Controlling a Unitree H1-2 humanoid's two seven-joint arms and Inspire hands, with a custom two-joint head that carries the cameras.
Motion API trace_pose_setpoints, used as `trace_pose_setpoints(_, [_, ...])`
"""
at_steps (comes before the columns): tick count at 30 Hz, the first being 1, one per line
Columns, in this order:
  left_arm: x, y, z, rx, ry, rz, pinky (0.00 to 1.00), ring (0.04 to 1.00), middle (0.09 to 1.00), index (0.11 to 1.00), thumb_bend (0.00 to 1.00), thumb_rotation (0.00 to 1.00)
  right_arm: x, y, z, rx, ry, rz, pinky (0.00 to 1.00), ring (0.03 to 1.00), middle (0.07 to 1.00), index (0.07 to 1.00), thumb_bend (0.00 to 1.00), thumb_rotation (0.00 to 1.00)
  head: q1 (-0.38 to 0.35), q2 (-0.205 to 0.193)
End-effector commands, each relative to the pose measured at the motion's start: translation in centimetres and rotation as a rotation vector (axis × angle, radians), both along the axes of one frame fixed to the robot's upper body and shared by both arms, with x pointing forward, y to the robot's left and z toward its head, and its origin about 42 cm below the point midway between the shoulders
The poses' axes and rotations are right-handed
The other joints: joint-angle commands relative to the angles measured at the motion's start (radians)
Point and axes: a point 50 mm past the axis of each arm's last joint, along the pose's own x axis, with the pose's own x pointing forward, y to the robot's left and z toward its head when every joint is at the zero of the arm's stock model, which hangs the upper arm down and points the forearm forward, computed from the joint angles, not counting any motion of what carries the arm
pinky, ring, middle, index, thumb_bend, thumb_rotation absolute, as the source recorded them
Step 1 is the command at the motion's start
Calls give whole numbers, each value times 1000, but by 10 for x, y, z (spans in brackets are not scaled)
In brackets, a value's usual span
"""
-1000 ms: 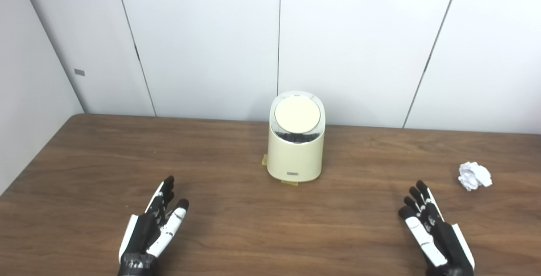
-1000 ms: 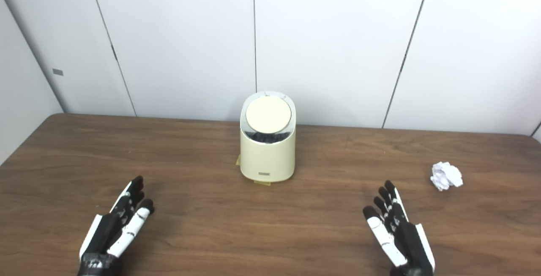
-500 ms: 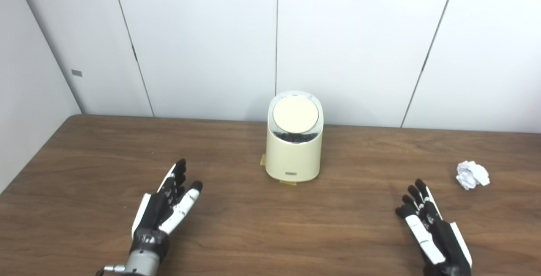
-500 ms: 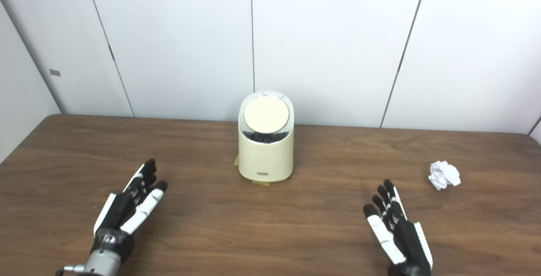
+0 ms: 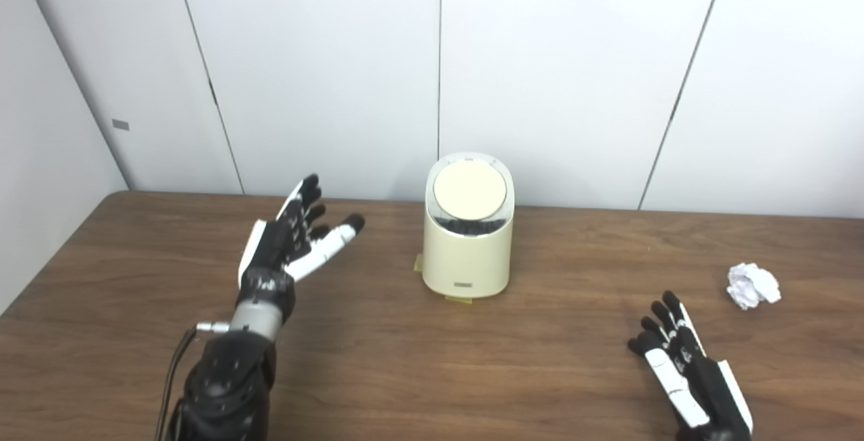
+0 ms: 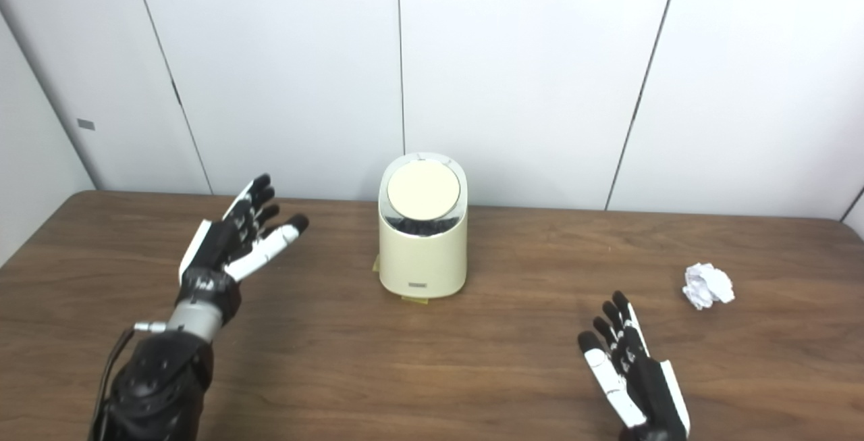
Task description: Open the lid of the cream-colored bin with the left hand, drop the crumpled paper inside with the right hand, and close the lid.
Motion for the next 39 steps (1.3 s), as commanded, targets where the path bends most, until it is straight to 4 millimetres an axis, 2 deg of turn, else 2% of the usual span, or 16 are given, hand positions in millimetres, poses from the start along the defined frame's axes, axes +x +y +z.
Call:
trace_pose_setpoints(1, [16, -8, 23, 38, -52, -22, 880, 949, 977, 1000, 766, 326, 4, 4, 8, 6, -50, 17, 825, 953, 979, 985, 553, 593, -2, 2])
trace_pose_setpoints(7, [47, -20, 34, 122, -40, -57, 874, 960, 983, 1000, 775, 318, 5, 4, 7, 2, -51, 21, 831, 949, 979, 989, 560, 608, -9, 7])
trace_pose_setpoints(10, [66, -29, 42, 182, -33, -67, 861, 950, 974, 995, 831, 301, 5, 5, 6, -8, -42, 13, 813, 941, 973, 983, 558, 604, -9, 9])
trace_pose_setpoints(12, [76, -35, 49, 232, -32, -72, 884, 946, 962, 982, 864, 301, 5, 6, 6, -19, -42, 11, 800, 934, 970, 981, 545, 607, -12, 7])
trace_pose_setpoints(14, [85, -41, 54, 231, -28, -97, 921, 963, 966, 980, 857, 266, 5, 7, 6, -10, -42, 14, 810, 940, 975, 982, 547, 602, -14, 7])
trace_pose_setpoints(19, [101, -52, 65, 261, -18, -138, 948, 979, 975, 981, 868, 255, 5, 9, 6, -17, -43, 18, 815, 948, 979, 986, 541, 604, -18, 6])
trace_pose_setpoints(23, [111, -56, 71, 305, -3, -164, 971, 993, 987, 997, 870, 281, 4, 10, 7, -62, -37, 12, 800, 928, 963, 979, 547, 653, -21, 9])
trace_pose_setpoints(28, [123, -61, 79, 345, 17, -195, 996, 996, 986, 1000, 887, 256, 4, 11, 7, -52, -31, 16, 823, 933, 968, 982, 545, 648, -24, 12])
trace_pose_setpoints(35, [129, -75, 89, 467, 22, -256, 885, 963, 998, 1000, 911, 175, 2, 12, 5, -60, -22, 25, 848, 947, 968, 983, 607, 649, -27, -2])
trace_pose_setpoints(39, [128, -83, 91, 512, 14, -255, 860, 959, 1000, 1000, 898, 128, 1, 12, 5, -62, -32, 15, 831, 941, 963, 981, 592, 653, -26, 2])
